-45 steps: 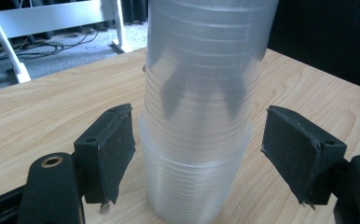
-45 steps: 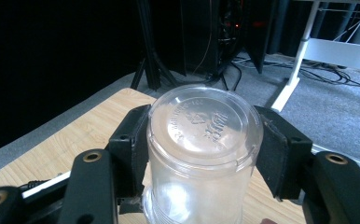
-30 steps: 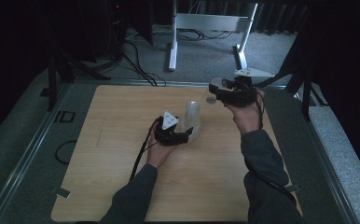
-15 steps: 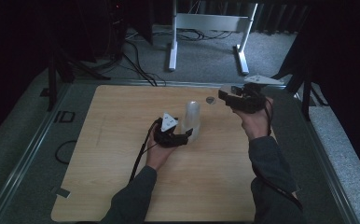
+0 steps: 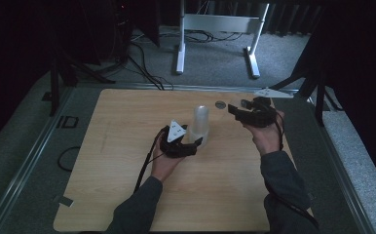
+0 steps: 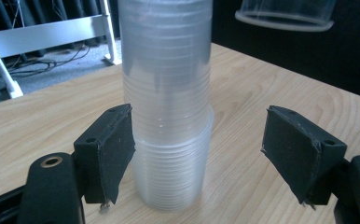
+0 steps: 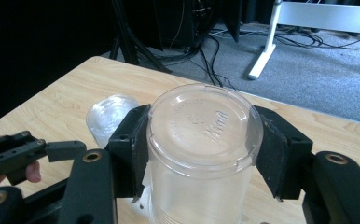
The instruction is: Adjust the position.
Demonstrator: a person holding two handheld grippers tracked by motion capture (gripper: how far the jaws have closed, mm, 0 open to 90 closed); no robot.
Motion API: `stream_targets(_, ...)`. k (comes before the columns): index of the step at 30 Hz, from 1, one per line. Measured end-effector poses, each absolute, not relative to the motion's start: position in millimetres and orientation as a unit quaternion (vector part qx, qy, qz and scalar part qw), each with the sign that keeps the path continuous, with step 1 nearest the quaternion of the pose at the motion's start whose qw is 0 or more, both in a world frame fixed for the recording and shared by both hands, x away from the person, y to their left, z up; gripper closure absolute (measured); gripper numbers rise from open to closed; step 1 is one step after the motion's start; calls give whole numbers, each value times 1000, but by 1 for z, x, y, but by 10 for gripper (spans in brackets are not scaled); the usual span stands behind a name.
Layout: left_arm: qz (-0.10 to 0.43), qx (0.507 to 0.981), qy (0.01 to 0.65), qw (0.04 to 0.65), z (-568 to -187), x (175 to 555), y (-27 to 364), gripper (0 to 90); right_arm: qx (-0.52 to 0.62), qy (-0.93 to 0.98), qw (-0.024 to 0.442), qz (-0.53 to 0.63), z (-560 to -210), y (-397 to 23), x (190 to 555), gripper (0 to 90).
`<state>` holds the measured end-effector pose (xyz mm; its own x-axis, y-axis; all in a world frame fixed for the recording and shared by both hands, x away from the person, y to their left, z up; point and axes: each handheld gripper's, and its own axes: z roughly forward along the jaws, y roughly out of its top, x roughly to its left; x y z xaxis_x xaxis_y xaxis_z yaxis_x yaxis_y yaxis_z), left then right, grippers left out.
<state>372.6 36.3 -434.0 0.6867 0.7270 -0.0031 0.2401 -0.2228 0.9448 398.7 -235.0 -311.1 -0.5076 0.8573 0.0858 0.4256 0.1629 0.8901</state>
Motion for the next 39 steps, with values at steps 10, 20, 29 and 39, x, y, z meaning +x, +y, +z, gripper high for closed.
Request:
stream_targets(10, 223, 748, 302, 546, -425, 365, 33, 248, 447, 731, 213, 469, -330, -234, 394, 411)
stream_targets(20, 216, 751, 291, 552, -424, 361, 23, 248, 460, 730, 197, 465, -350, -240, 387, 410)
stream_targets(29, 213, 753, 289, 551, -426, 360, 20, 248, 470, 727, 179, 467, -366, -239, 384, 410)
stream_targets(39, 213, 759, 282, 547, -427, 360, 16, 250, 469, 731, 164, 467, -379, -233, 382, 411)
